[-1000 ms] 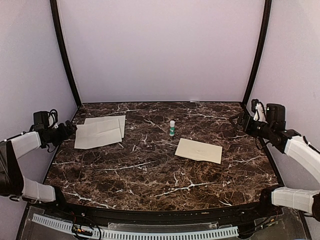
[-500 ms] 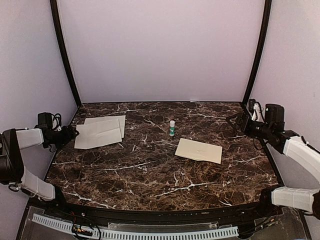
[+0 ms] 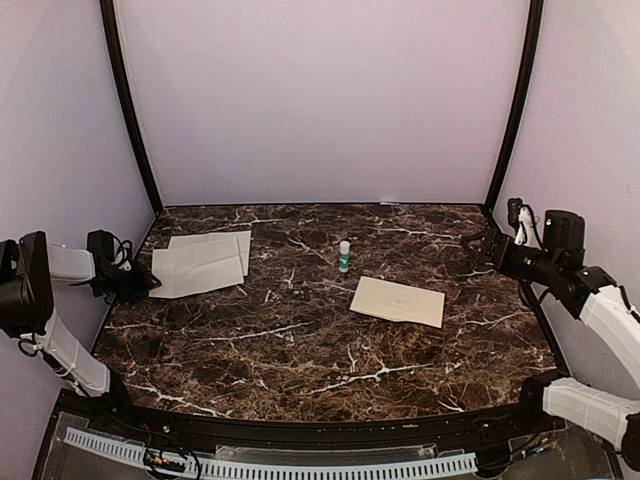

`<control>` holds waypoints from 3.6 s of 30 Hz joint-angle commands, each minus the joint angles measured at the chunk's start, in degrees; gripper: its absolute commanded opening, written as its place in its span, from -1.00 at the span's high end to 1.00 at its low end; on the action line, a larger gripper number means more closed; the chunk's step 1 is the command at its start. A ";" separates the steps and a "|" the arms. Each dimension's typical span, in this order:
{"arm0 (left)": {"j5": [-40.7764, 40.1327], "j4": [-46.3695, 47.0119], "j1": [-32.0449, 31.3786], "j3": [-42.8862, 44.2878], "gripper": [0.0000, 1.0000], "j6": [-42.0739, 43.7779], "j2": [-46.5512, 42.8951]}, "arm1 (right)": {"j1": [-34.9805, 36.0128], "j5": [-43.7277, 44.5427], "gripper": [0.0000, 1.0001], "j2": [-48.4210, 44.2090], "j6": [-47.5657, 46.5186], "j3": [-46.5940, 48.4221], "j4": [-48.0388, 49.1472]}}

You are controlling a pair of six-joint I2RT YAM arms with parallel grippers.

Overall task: Place the letter into the envelope and seal it
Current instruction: Pick up the letter from the center of the board, then fold the letter.

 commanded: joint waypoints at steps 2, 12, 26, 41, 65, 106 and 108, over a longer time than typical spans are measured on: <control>-0.25 -2.13 0.34 2.76 0.13 1.31 1.66 | 0.35 -1.20 -0.97 -0.46 -2.36 2.07 -2.39; -0.57 -2.57 0.30 4.21 0.67 2.00 4.57 | 0.35 -2.63 -0.97 0.79 -1.04 1.29 1.17; 6.48 -1.06 0.24 1.54 1.00 3.29 -13.48 | 0.35 -3.31 -0.97 0.28 -2.15 3.01 -2.67; 17.12 -14.02 -19.63 17.78 1.00 2.02 -26.46 | 0.72 -15.67 -0.97 1.05 3.92 3.16 7.42; 20.61 -15.81 -64.72 39.19 1.00 2.47 -13.57 | 20.43 -18.32 -0.92 9.57 5.88 7.96 18.60; 18.02 -44.83 -79.70 64.12 1.00 13.46 -2.35 | 30.22 -38.26 -0.88 26.86 1.45 15.99 29.14; 17.58 -44.86 -79.70 64.20 1.00 13.66 -2.53 | 30.40 -39.60 -0.76 26.90 1.74 15.75 29.51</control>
